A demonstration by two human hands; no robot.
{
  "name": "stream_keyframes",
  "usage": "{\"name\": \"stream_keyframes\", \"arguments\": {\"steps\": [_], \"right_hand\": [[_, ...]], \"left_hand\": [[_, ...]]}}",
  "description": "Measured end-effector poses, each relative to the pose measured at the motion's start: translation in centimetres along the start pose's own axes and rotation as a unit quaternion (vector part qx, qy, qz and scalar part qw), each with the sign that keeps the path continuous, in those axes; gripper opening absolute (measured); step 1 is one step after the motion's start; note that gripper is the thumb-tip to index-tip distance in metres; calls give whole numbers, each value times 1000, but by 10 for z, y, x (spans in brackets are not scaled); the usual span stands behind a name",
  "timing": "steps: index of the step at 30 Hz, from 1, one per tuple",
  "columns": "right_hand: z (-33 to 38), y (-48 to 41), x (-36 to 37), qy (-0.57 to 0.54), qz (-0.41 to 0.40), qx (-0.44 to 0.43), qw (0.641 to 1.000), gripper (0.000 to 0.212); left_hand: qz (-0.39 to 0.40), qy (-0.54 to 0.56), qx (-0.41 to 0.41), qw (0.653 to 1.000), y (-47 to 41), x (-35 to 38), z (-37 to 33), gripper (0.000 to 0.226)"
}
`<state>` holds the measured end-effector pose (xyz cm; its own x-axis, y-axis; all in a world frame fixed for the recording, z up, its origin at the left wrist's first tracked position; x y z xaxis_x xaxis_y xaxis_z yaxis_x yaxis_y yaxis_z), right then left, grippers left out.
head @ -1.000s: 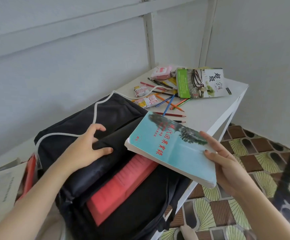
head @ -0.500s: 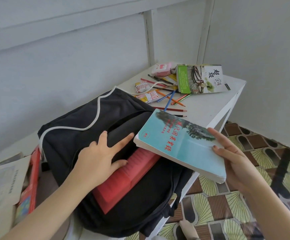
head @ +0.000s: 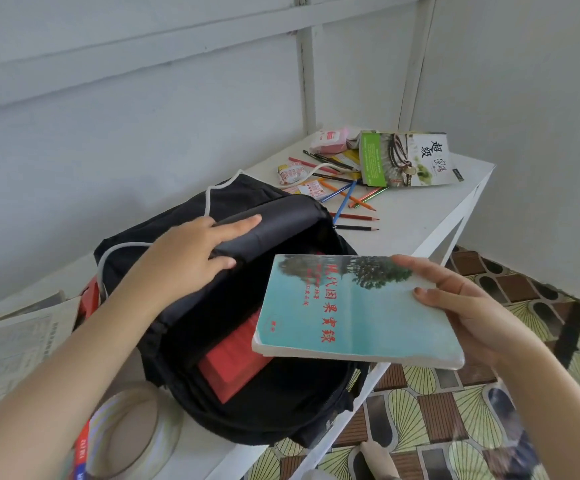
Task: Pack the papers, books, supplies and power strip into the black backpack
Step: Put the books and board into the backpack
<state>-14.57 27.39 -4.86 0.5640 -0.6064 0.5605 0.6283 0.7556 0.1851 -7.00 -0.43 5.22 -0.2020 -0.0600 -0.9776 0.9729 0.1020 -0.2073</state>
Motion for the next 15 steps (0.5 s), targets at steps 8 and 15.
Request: {"name": "stream_keyframes", "arguments": {"steps": [8,15], "right_hand": [[5,-57,48,30,-79,-42,996,40],[2,-107,99,8,-92,-19,996,50]], "left_hand": [[-100,-62,-15,993,-16,-61,1,61],[-116,-76,-26,990,-15,-74,0,58]]}}
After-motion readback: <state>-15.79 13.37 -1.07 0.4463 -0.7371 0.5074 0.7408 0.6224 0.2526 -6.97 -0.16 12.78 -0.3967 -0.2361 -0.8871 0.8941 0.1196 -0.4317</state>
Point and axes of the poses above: each hand's wrist, its own y-axis away from the middle knuckle, its own x-axis out of the palm, z = x × y, the point moved 9 cm from there along -y, towards the middle knuckle, and after that the axes turned 8 degrees about -y, right-handed, at the moved point
